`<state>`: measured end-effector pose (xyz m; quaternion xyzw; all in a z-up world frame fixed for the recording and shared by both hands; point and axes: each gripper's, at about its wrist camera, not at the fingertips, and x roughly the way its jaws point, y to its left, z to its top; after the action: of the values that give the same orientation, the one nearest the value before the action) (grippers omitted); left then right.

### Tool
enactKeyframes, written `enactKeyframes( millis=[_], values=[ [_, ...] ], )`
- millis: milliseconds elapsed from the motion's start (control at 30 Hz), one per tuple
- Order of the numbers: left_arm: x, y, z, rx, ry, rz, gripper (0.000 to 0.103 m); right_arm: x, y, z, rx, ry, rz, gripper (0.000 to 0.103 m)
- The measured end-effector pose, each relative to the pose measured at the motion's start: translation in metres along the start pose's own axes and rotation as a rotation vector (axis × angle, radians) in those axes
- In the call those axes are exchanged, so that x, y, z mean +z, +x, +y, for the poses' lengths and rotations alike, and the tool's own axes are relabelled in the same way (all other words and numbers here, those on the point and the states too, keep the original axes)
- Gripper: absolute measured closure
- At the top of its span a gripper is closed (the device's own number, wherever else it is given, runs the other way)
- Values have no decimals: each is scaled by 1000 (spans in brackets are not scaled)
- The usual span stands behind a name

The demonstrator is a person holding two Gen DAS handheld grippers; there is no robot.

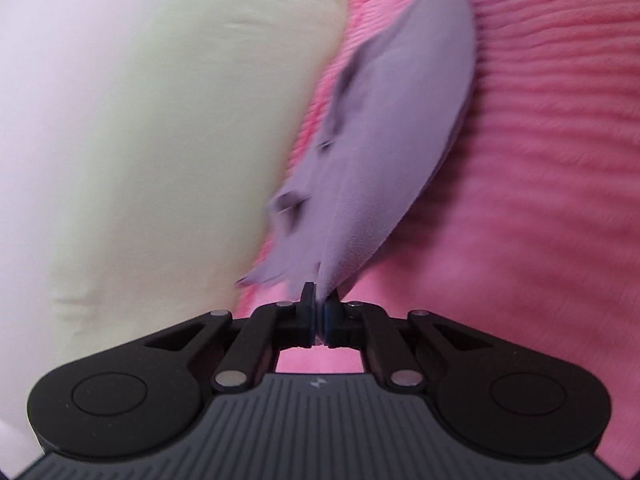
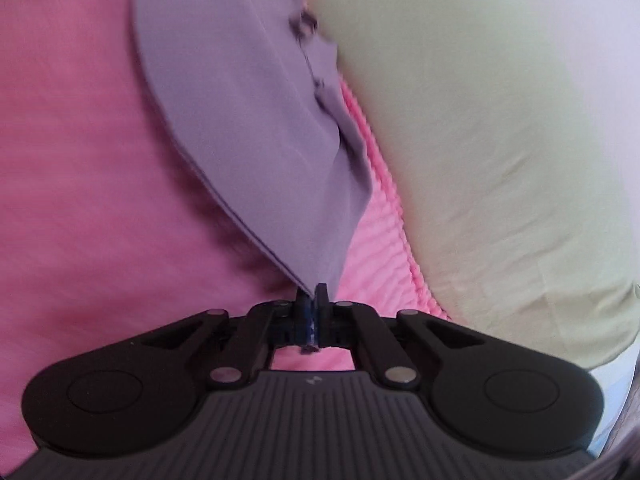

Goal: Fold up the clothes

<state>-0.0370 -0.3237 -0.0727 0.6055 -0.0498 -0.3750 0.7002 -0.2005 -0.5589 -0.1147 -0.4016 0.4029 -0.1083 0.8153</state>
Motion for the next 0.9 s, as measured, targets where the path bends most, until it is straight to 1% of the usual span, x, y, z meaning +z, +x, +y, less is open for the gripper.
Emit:
enactKeyframes(
  millis=[100, 167, 233, 267, 300, 333, 367, 400, 433, 500, 533, 567, 600, 633, 667, 700, 733, 767, 800, 867, 900],
  values=[
    [-30, -31, 19, 26, -3, 14, 101, 32, -48, 35, 52, 36, -36, 103],
    [-46, -53, 16, 17, 1, 19, 101, 51, -78, 63, 84, 53, -50, 103],
    [-59, -71, 2, -47, -16, 23, 100, 59, -97, 86, 105, 87, -38, 103],
    [-66, -79, -13, -100, -35, 23, 98, 61, -104, 97, 110, 100, -23, 103],
    [-71, -83, -29, -160, -47, 32, 86, 59, -104, 107, 105, 102, 10, 103],
    [-73, -82, -41, -200, -46, 39, 85, 57, -105, 117, 101, 105, 43, 103],
    [-77, -81, -62, -235, -44, 58, 85, 53, -104, 127, 105, 110, 84, 101],
    [-81, -79, -82, -268, -43, 77, 85, 48, -99, 135, 119, 113, 135, 85],
    [-85, -79, -92, -275, -42, 98, 85, 44, -97, 141, 105, 98, 159, 79],
    [-96, -89, -92, -260, -43, 100, 84, 41, -106, 142, 55, 50, 163, 58],
    [-101, -95, -78, -281, -77, 102, 83, 42, -112, 136, 53, 59, 166, 57],
    [-107, -100, -63, -299, -110, 103, 82, 44, -120, 127, 48, 85, 150, 57],
    [-109, -102, -48, -281, -133, 90, 78, 46, -126, 117, 46, 116, 127, 60],
    [-110, -104, -34, -263, -156, 77, 69, 50, -129, 106, 47, 144, 103, 63],
    [-108, -100, -31, -234, -164, 62, 65, 54, -131, 96, 47, 169, 82, 68],
    [-102, -94, -24, -201, -172, 36, 56, 58, -132, 84, 51, 202, 54, 74],
    [-94, -87, -17, -170, -180, 9, 55, 70, -126, 68, 80, 256, 5, 80],
    [-81, -70, -9, -160, -176, -35, 55, 86, -110, 52, 142, 326, -52, 92],
    [-70, -54, -7, -172, -173, -66, 55, 99, -94, 44, 200, 371, -83, 98],
    [-54, -24, -6, -223, -184, -106, 54, 128, -56, 28, 319, 460, -139, 103],
    [-47, -2, -5, -246, -187, -110, 54, 142, -30, 21, 365, 492, -145, 103]
  ],
)
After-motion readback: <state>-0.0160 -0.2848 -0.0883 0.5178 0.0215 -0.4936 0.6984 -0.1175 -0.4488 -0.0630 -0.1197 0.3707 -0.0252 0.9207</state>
